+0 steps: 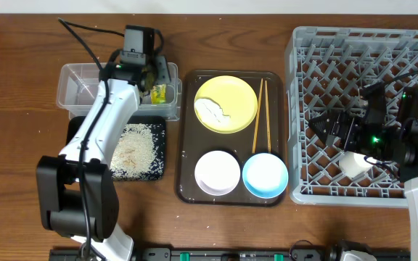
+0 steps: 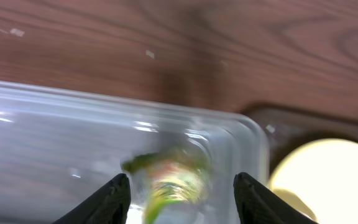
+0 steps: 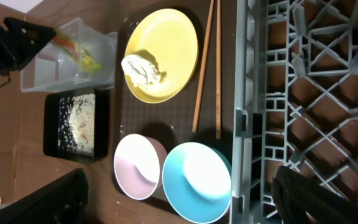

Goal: Sort waste into correct bins and load items into the dishwasher rack
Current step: 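Grasp the snack wrapper with the left gripper and drop it in the clear bin, then grasp the tissue with the left gripper and drop it in the clear bin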

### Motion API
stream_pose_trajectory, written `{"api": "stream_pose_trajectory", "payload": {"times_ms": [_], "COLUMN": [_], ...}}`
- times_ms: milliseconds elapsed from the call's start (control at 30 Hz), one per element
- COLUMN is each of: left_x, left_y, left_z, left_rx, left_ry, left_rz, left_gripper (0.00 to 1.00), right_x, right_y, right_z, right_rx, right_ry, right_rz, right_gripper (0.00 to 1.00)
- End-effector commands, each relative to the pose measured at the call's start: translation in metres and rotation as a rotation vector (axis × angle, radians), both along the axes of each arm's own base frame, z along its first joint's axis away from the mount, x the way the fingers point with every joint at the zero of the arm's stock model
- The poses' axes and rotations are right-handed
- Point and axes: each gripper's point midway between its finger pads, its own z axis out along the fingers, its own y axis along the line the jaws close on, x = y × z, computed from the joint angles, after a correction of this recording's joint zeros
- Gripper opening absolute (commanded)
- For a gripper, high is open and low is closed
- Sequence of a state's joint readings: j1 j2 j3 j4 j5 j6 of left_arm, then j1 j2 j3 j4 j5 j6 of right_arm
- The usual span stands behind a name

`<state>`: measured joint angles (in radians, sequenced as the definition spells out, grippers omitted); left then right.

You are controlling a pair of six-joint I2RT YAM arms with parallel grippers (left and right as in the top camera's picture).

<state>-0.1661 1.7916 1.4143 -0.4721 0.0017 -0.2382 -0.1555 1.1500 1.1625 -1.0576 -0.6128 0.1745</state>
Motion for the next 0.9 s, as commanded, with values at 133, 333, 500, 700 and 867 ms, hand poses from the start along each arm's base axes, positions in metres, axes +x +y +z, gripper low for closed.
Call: {"api": "stream_pose_trajectory", "payload": {"times_ms": [133,333,500,700,867], "left_x": [-0.035,-0.052,-0.057,-0.051,-0.043], "left_y": [-0.089,-0.116,-0.118,-0.139,-0.152], "left_z": [-0.021,-0.086,-0.129,-0.123,-0.064], "left_rx": [-0.03,0.126,0.147,0.048,-0.03], "left_ry": [0.097,0.214,0.294,0.261,0.155], "left_rz": [-0.252,-0.333,-0.337,-0.376,-0.396], "left_gripper": [0.57,0.64,0.64,0.22,0.06], "right_x": [0.001,0.0,-0.002,-0.002,-0.001], "right_y": [0.004,0.004,0.004,0.004,0.004], "right_z": [0.006,0.006,0.005,0.005,0.005], "right_rx": [-0.016,-0.016,-0.015,-0.015,-0.015], "right_ry": [-0.025,-0.02,-0.012,-0.012,-0.014], "right_rz": [0.023,0.021,0.022,0.022,0.022], "right_gripper": [0.94,0.94,0.94,0.94,0.94]}}
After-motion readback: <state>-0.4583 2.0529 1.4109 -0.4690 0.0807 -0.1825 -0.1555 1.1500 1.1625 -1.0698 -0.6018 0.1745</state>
